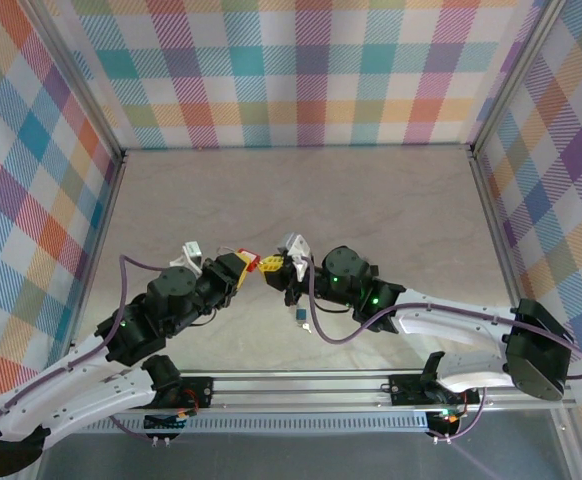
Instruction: Lock with the key
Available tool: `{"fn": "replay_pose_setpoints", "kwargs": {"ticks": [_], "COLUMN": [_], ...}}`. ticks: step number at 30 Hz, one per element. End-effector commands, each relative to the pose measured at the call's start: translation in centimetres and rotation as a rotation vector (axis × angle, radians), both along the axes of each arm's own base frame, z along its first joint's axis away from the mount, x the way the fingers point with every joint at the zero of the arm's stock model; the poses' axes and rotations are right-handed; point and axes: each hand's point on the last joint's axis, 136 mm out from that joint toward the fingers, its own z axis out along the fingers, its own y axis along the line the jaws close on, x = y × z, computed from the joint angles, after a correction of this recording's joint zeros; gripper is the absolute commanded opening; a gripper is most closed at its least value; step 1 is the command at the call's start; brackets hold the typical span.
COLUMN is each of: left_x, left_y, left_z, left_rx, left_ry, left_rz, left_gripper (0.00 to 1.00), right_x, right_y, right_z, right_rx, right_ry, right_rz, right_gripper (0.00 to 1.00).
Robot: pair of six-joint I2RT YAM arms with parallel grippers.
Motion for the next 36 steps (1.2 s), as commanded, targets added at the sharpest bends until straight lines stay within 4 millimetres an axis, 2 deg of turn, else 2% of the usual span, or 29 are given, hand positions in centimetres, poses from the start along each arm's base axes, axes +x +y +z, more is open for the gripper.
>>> {"fn": "replay_pose_setpoints", "kwargs": {"ticks": [1, 4, 7, 13, 14, 20, 24, 29, 33, 34, 35, 36], "left_x": [0.4, 0.2, -0.1, -0.5, -0.5, -0.7, -0.8, -0.7, -0.9, -0.8, -0.8, -0.9], "left_y": [0.2, 0.3, -0.3, -1.4, -1.3, 0.1, 0.1, -0.7, -0.3, 0.1, 0.4, 0.5], "left_z": [-0.6, 0.9, 2.2, 1.3, 1.1, 2.3, 2.2, 1.3, 2.4, 2.8, 3.0, 3.3], "left_rx": [0.068, 0.079, 0.006, -0.024, -0.020, -0.046, -0.045, -0.049, -0.039, -0.011, 0.022, 0.042], "left_ry": [-0.096, -0.221, -0.345, -0.425, -0.431, -0.507, -0.532, -0.529, -0.531, -0.508, -0.485, -0.472], "left_rz": [0.000, -0.023, -0.051, -0.098, -0.094, -0.042, -0.046, -0.067, -0.062, -0.055, -0.053, -0.056], "left_gripper": [0.00, 0.00, 0.00, 0.00, 0.00, 0.00, 0.00, 0.00, 0.00, 0.08, 0.26, 0.36], "right_x": [-1.1, -0.5, 0.2, 0.3, 0.3, 1.3, 2.4, 2.5, 2.4, 2.4, 2.4, 2.4], "right_y": [-0.5, -1.0, -1.8, -2.1, -2.2, -3.1, -4.1, -4.3, -4.2, -3.9, -3.7, -3.5], "right_z": [5.7, 6.1, 6.2, 6.9, 7.7, 6.9, 6.5, 7.4, 6.9, 6.4, 5.8, 5.2], "right_rx": [0.190, 0.234, 0.301, 0.403, 0.441, 0.534, 0.598, 0.583, 0.526, 0.492, 0.455, 0.423], "right_ry": [0.046, 0.131, 0.238, 0.397, 0.407, 0.520, 0.617, 0.571, 0.509, 0.491, 0.469, 0.441], "right_rz": [0.032, -0.013, -0.042, -0.026, -0.018, -0.053, -0.085, -0.096, -0.097, -0.099, -0.104, -0.103], "right_gripper": [0.00, 0.00, 0.00, 0.00, 0.00, 0.00, 0.00, 0.00, 0.00, 0.00, 0.00, 0.00]}}
